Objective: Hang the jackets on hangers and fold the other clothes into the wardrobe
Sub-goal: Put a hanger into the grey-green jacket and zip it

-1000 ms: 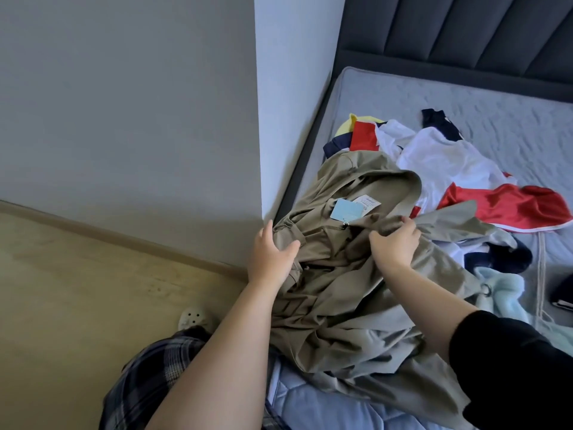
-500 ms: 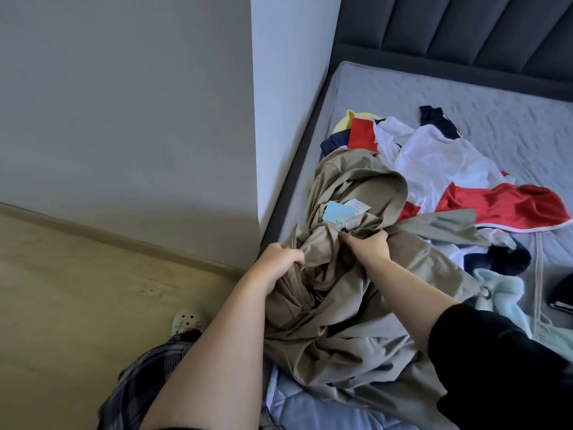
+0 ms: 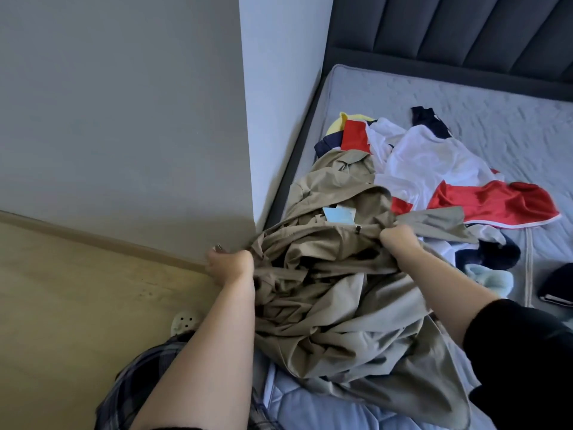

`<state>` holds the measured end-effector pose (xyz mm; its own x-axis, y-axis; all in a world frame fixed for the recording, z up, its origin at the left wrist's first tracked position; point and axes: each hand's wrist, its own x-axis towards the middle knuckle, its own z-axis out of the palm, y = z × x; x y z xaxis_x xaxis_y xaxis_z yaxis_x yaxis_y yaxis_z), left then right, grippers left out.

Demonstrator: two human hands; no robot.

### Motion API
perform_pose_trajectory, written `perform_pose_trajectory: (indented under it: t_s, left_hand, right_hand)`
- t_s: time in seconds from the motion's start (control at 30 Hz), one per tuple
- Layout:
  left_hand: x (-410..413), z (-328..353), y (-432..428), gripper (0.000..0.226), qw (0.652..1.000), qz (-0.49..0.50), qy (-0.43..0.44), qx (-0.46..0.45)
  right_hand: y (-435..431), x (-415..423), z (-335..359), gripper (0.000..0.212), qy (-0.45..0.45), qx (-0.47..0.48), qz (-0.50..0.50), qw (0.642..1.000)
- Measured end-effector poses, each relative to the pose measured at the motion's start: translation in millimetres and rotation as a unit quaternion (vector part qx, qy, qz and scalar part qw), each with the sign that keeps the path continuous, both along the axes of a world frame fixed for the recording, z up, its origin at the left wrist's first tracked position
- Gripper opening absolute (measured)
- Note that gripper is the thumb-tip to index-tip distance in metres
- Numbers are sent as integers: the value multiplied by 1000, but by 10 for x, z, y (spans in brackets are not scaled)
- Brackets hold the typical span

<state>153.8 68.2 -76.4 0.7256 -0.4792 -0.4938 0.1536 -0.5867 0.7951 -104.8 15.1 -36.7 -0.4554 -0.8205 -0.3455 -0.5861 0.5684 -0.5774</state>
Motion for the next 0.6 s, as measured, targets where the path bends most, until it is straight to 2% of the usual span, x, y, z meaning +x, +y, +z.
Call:
perform_pose_trajectory:
  t_s: [0.03, 0.07, 0.1, 0.13, 0.17, 0.23, 0.3, 0.37, 0.43, 0.5, 0.6]
  left_hand:
    - [-53, 14, 26, 68, 991, -82, -103, 20]
    - [-104, 32, 38, 79, 962, -168, -212, 28]
    - [-161, 70, 47, 85, 921, -243, -304, 14]
    - [-216, 87, 39, 86, 878, -313, -362, -18]
    - [-278, 85, 32, 83, 846, -372, -377, -63]
    - [-371, 39, 45, 72, 816, -460, -332, -110]
    - [-378, -20, 50, 62, 805, -505, -303, -68]
    - [-362, -37, 51, 50, 812, -503, -293, -41]
    - [-372, 0, 53, 37, 828, -476, -290, -65]
    - [-417, 49, 71, 30, 830, -458, -304, -93]
    - [-522, 76, 139, 25, 811, -470, -330, -112]
  right_hand:
    - [23, 11, -8, 33, 47, 73, 69, 994]
    - [40, 23, -36, 39, 74, 114, 119, 983]
    - [67, 24, -56, 48, 125, 129, 192, 965]
    - [94, 43, -56, 58, 171, 75, 208, 960]
    - [115, 50, -85, 66, 225, -4, 221, 949]
    - [130, 86, -111, 69, 300, -161, 281, 897]
    - [136, 122, -159, 55, 320, -161, 360, 862]
    - [182, 144, -256, 36, 319, -84, 386, 861]
    - [253, 137, -325, 21, 306, -63, 389, 867]
    - [332, 132, -347, 9, 299, -106, 380, 869]
    - [426, 156, -364, 12, 261, -193, 388, 863]
